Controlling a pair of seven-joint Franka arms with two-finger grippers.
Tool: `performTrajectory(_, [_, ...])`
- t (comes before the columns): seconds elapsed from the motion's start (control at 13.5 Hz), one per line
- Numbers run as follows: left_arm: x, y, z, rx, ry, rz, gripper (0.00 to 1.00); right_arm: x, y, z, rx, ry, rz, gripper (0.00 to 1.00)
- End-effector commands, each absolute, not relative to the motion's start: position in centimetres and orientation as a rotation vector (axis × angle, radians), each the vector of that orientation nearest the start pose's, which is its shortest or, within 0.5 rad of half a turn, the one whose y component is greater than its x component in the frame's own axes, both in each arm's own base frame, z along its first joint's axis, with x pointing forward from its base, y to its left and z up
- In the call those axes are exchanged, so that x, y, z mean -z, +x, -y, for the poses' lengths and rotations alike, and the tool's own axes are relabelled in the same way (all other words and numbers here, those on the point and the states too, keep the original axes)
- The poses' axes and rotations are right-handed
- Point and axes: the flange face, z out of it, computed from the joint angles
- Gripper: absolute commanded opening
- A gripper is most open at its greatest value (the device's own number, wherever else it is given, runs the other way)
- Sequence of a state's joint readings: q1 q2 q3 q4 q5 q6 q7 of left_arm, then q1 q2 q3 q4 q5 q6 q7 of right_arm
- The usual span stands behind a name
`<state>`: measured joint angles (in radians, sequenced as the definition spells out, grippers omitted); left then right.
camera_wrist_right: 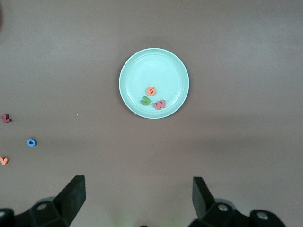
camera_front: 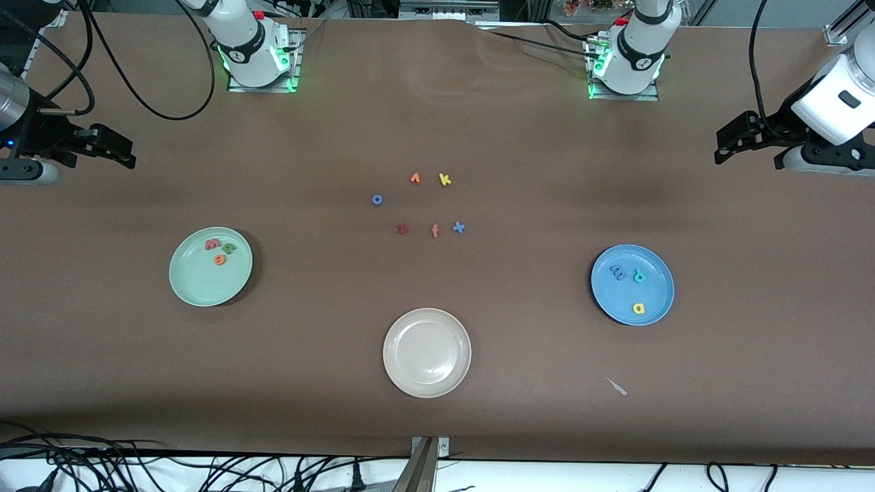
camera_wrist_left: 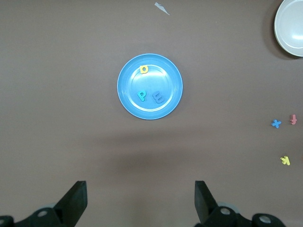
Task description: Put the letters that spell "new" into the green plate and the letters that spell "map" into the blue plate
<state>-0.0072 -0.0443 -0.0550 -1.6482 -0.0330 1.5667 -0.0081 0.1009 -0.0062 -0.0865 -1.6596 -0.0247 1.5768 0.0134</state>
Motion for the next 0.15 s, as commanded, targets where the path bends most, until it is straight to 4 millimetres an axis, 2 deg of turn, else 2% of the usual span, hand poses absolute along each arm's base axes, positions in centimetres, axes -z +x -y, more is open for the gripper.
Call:
performTrajectory(0.0, [-61.69, 54.08, 3.81, -0.07, -3.139, -0.113, 1.0, -59.04, 55.2, -0.65, -0.113, -3.152, -0.014, 1.0])
performTrajectory(0.07, [-61.75, 54.06, 3.89, -0.07, -3.139, -0.118, 1.0, -59.13, 55.16, -0.65, -0.111, -3.152, -0.014, 1.0])
